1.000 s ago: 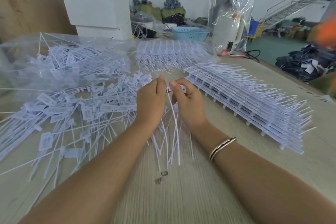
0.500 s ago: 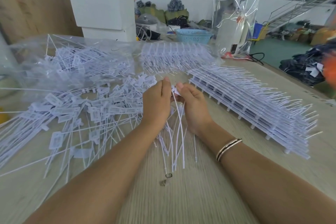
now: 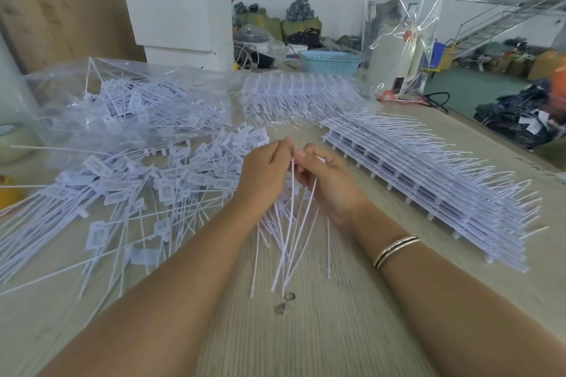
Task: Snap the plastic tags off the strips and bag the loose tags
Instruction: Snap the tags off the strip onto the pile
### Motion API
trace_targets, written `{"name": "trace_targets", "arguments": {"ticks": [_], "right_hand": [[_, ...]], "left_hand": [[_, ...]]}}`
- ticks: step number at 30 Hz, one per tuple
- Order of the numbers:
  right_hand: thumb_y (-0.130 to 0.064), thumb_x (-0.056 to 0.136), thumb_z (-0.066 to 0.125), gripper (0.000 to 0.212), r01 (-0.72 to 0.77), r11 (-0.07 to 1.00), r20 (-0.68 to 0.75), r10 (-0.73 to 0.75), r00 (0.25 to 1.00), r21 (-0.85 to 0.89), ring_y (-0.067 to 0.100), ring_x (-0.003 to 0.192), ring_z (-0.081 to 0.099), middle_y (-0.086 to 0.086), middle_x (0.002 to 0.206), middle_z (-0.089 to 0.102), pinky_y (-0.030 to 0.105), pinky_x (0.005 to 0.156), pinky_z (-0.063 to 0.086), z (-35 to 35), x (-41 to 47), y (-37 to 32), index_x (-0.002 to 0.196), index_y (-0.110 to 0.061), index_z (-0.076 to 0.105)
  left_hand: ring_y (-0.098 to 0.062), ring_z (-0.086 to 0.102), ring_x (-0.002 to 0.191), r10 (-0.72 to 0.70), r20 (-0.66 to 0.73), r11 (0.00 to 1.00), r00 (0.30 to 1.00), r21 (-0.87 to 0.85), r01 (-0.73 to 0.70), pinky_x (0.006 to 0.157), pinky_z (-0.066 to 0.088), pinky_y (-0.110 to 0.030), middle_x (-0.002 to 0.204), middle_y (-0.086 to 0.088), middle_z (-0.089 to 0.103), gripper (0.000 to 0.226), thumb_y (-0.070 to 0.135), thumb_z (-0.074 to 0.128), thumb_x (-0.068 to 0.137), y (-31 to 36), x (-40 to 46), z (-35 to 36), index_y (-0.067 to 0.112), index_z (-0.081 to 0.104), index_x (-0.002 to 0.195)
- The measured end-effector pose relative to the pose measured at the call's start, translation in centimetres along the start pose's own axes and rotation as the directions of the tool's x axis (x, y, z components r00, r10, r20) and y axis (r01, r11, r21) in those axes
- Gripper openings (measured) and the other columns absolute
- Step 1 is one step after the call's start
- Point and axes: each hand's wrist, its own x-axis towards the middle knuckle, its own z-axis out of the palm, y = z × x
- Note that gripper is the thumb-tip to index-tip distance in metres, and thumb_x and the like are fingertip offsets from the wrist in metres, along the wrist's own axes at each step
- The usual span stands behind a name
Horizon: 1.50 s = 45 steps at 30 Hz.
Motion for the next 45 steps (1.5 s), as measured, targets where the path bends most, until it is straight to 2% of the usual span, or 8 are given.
{"name": "trace_targets", "arguments": {"ticks": [4,11,17,22,28,32,38,45], "right_hand": [[-0.022,0.083,0.060,0.029,-0.058,0.985,0.039,0.053,0.998,0.160,0.013,0.066,0.046,0.000,0.063,0.052,0.025,0.062,0.032,0.2,0.1,0.0,0.054,-0.020,0.056],[-0.030,0.079,0.063,0.024,-0.089,0.930,0.084,0.063,0.994,0.357,0.013,0.074,0.050,0.007,0.089,0.066,0.023,0.065,0.038,-0.3,0.0,-0.7,0.058,-0.021,0.055],[-0.034,0.090,0.062,0.032,0.052,0.865,-0.050,-0.089,0.995,-0.500,0.003,0.062,0.046,-0.007,0.066,0.054,0.015,0.062,0.036,-0.8,0.0,-0.3,0.061,-0.022,0.054],[-0.036,0.089,0.063,0.025,-0.028,0.638,-0.209,-0.210,0.955,-0.770,0.015,0.075,0.051,0.003,0.083,0.059,0.028,0.070,0.040,-1.3,0.7,0.4,0.090,-0.011,0.062],[-0.058,0.085,0.044,0.036,0.040,0.847,-0.157,-0.145,0.977,-0.530,-0.001,0.064,0.052,-0.016,0.065,0.058,0.016,0.063,0.041,0.0,-0.6,-0.3,0.069,-0.029,0.060],[-0.019,0.095,0.053,0.026,-0.015,0.882,-0.183,-0.081,0.980,-0.471,0.007,0.064,0.056,-0.001,0.065,0.056,0.035,0.071,0.048,-0.2,-0.3,-0.2,0.074,-0.007,0.061],[-0.007,0.095,0.050,0.030,0.044,0.975,-0.154,-0.078,0.985,-0.217,0.002,0.057,0.051,-0.008,0.058,0.050,0.012,0.063,0.043,-0.9,-0.8,-1.1,0.066,-0.011,0.053],[-0.017,0.090,0.062,0.027,0.024,0.955,-0.012,-0.029,1.000,-0.294,0.010,0.060,0.048,-0.001,0.061,0.055,0.016,0.062,0.039,-0.8,-1.2,-1.5,0.063,-0.011,0.060]], "left_hand": [[-0.001,0.035,0.040,-0.042,0.021,0.998,0.999,-0.038,0.043,0.043,0.028,-0.013,0.044,0.009,0.040,0.047,0.030,0.041,0.100,-0.3,0.0,-0.1,0.005,0.054,0.062],[0.001,0.040,0.040,-0.220,-0.100,0.959,0.970,-0.203,0.196,0.045,0.034,-0.013,0.050,0.010,0.045,0.045,0.039,0.039,0.099,0.0,0.4,-0.6,0.018,0.046,0.059],[-0.001,0.034,0.040,-0.049,-0.104,0.994,0.993,-0.101,0.039,0.043,0.028,-0.011,0.043,0.014,0.038,0.048,0.031,0.037,0.101,0.3,0.3,-1.1,0.022,0.035,0.054],[-0.001,0.047,0.048,0.115,-0.037,0.986,0.993,0.122,-0.110,0.053,0.035,-0.021,0.048,0.013,0.052,0.046,0.023,0.038,0.100,0.0,0.2,-1.9,0.028,0.041,0.055],[-0.017,0.058,0.073,0.204,0.187,0.887,0.961,0.381,-0.262,0.065,0.048,-0.035,0.083,-0.003,0.063,0.020,0.016,0.039,0.092,0.6,-0.2,-1.4,0.015,0.059,0.094],[-0.007,0.052,0.073,0.162,0.205,0.887,0.965,0.398,-0.233,0.070,0.045,-0.028,0.097,0.006,0.053,0.028,0.009,0.043,0.091,0.8,-0.4,-1.1,0.018,0.048,0.117],[-0.016,0.044,0.048,0.170,0.221,0.755,0.960,0.597,-0.271,0.068,0.032,-0.034,0.050,0.004,0.043,0.041,0.028,0.039,0.099,0.3,0.2,-2.2,0.022,0.039,0.059],[-0.013,0.036,0.041,0.203,0.204,0.863,0.958,0.425,-0.274,0.047,0.026,-0.029,0.044,0.004,0.037,0.039,0.025,0.046,0.097,0.0,0.3,-2.0,0.023,0.043,0.059]]}}
